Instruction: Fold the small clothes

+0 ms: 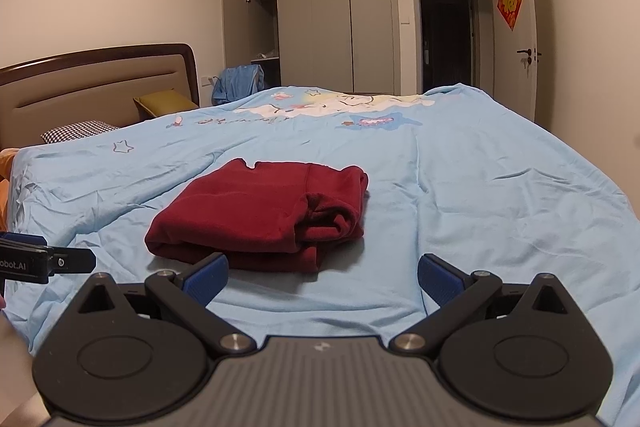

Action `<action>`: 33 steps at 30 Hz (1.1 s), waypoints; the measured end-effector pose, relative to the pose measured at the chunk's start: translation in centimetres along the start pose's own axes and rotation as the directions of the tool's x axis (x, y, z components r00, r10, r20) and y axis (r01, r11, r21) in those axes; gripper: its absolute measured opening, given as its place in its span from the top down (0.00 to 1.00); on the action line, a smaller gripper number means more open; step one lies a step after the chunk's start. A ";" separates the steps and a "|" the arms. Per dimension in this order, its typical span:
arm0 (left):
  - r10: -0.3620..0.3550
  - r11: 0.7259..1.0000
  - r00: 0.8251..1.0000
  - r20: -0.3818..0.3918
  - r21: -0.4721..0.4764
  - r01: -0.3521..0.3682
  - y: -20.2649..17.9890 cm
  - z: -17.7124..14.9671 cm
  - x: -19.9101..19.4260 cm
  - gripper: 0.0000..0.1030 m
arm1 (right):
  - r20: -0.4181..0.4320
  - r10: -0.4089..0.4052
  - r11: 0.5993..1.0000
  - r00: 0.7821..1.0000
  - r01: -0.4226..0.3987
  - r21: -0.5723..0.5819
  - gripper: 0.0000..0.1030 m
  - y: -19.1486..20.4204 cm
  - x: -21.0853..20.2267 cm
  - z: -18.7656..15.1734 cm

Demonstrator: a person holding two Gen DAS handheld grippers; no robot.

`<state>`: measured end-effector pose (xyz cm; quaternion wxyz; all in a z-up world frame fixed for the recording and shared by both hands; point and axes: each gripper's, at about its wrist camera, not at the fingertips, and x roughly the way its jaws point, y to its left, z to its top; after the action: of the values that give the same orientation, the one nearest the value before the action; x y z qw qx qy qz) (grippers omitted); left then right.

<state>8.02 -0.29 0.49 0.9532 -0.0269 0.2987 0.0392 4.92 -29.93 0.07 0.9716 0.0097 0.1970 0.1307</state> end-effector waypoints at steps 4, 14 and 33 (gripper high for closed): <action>0.031 1.000 0.999 -0.031 0.004 -0.031 0.0 0.0 0.5 0.01 | -0.008 0.002 1.000 1.000 -0.002 0.000 0.00 0.0 0.3 -0.1; 0.078 0.997 0.996 -0.044 0.021 -0.077 -0.2 0.1 1.1 0.01 | -0.033 0.002 1.000 0.999 -0.002 -0.001 0.00 0.0 1.1 -0.3; 0.083 0.996 0.993 -0.085 0.019 -0.082 -0.1 0.3 2.9 0.01 | -0.078 0.015 1.000 0.997 -0.015 0.003 0.00 0.0 3.2 -0.5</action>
<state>10.61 -0.15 -0.89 0.9372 -0.0086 0.3404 0.0751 7.54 -29.10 -1.63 0.9622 0.0071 0.2346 0.1381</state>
